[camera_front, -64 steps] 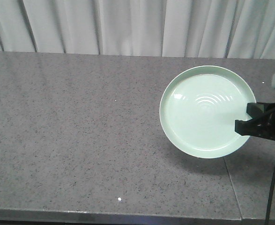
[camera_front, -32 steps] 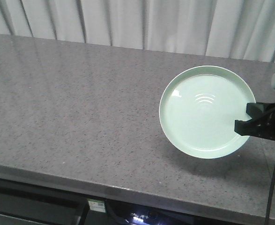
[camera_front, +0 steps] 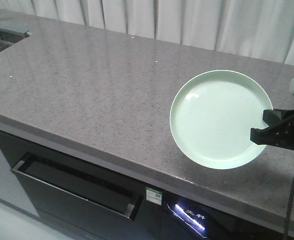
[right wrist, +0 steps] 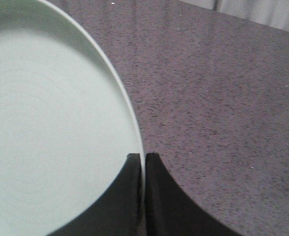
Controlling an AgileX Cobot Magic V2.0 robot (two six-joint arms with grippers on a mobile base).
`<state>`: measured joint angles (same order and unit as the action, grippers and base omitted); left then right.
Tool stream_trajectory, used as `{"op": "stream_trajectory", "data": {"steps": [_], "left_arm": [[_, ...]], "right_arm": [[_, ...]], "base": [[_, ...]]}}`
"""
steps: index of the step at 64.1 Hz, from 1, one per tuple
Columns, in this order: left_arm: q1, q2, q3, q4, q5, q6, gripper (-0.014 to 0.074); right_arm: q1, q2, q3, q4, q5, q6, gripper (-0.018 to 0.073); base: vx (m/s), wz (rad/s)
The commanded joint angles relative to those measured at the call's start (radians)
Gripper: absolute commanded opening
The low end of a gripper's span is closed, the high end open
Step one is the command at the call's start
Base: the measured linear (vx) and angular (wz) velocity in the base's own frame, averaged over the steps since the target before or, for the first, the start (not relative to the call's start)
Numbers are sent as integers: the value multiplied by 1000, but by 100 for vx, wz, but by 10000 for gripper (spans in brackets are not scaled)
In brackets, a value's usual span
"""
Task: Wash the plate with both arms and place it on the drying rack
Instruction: 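Drive the base away from the counter holding the plate in the right gripper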
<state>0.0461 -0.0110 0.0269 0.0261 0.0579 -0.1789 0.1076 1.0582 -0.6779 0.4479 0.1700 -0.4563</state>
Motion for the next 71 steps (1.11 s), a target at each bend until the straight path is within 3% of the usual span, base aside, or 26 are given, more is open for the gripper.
{"op": "stream_trajectory", "data": {"steps": [1, 71], "left_arm": [[-7, -16, 14, -4, -76, -1, -5], [-7, -16, 14, -4, -76, -1, -5]], "right_arm": [[-4, -20, -29, 5, -70, -4, -9], [-4, -20, -29, 5, -66, -4, -9]], "base": [[-11, 44], [-10, 39]]}}
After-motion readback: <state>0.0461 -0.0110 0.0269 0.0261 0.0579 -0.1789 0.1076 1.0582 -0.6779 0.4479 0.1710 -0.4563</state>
